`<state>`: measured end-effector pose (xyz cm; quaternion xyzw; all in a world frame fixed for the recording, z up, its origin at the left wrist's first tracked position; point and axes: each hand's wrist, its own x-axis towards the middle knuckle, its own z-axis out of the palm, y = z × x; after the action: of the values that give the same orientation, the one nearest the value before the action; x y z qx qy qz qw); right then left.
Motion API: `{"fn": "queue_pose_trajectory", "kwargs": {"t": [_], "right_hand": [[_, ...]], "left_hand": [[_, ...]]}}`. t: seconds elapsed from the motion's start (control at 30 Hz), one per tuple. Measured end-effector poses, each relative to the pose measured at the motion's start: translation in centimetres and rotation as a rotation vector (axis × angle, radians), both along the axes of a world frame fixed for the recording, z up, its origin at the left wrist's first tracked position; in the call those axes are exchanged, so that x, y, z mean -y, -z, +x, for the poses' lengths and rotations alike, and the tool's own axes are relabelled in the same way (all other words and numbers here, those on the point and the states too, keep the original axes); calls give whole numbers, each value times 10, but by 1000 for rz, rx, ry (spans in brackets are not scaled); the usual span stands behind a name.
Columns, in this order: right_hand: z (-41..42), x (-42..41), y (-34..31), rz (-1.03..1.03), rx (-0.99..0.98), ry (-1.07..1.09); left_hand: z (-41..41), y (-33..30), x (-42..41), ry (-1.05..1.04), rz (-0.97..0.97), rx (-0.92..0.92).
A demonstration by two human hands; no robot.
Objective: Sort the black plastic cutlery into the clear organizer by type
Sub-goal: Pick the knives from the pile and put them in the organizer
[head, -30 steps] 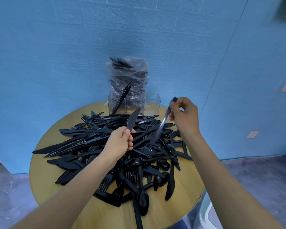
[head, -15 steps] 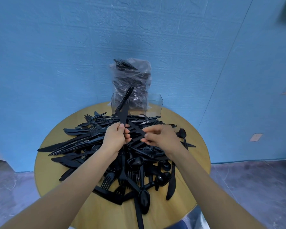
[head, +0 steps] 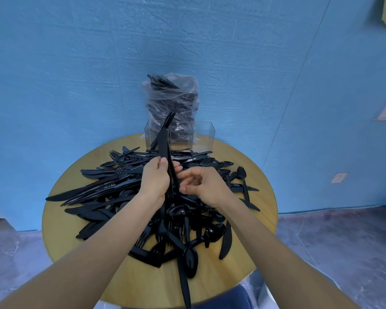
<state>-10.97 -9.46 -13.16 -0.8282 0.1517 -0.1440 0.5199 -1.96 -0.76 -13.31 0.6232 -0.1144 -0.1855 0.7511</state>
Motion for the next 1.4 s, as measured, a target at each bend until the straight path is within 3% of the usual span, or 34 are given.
{"fn": "queue_pose_trajectory", "kwargs": {"t": [0.1,0.23,0.3,0.53,0.73,0.93,1.2,1.4], "right_hand": [[-14,5,-1,-97,-25,30],[-51,37,10,-236,-88,298],[-72,49,19,-285,-140,329],[-104,47,45,-603,-310,61],[-122,40,56,-761,-229,-102],[-143,31,61,-752,-165,-142],[-164,11,60,-614,-230,-278],[-170,10,74,-658,20,-245]], "left_hand": [[-8,1,1,-2,66,91],[-19,2,-5,47,99,162],[-26,4,-8,78,126,199],[-47,8,-12,163,164,243],[-59,9,-25,177,200,295],[-72,11,-33,188,208,311],[-87,16,-38,193,207,308],[-95,19,-42,196,222,312]]}}
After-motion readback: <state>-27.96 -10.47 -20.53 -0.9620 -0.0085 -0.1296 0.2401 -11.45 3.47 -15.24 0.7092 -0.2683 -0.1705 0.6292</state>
